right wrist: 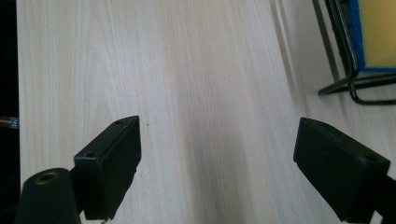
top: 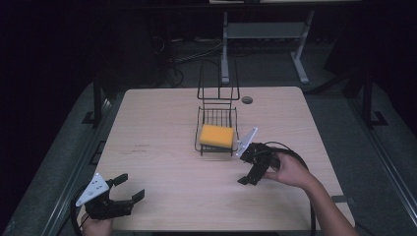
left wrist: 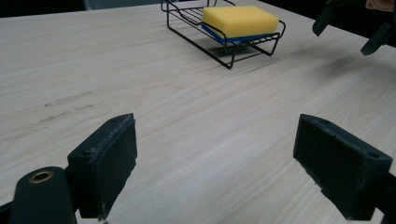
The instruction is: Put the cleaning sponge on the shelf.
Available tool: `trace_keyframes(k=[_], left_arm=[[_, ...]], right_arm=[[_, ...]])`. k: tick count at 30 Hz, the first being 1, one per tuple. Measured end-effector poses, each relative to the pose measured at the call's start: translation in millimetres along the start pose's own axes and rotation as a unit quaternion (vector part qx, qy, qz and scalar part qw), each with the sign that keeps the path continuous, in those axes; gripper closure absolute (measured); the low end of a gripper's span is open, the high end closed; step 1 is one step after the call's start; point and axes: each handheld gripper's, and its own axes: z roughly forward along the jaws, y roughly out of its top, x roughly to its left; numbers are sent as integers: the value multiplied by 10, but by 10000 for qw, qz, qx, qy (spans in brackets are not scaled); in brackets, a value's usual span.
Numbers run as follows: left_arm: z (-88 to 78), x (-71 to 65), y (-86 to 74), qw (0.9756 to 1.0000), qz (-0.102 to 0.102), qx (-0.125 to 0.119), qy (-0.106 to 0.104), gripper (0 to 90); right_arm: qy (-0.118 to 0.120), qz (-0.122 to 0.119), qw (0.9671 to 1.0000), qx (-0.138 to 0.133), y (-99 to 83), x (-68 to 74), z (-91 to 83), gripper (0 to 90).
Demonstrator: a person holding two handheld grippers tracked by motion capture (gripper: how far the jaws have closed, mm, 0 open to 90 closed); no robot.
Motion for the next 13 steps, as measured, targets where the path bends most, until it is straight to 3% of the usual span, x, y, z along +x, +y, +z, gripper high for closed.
trace_keyframes(k=[13], left_arm=[[3, 10, -1, 10000, -22, 4, 16, 128]], right_arm=[[-164, 35, 9999, 12, -162, 93, -9, 147]])
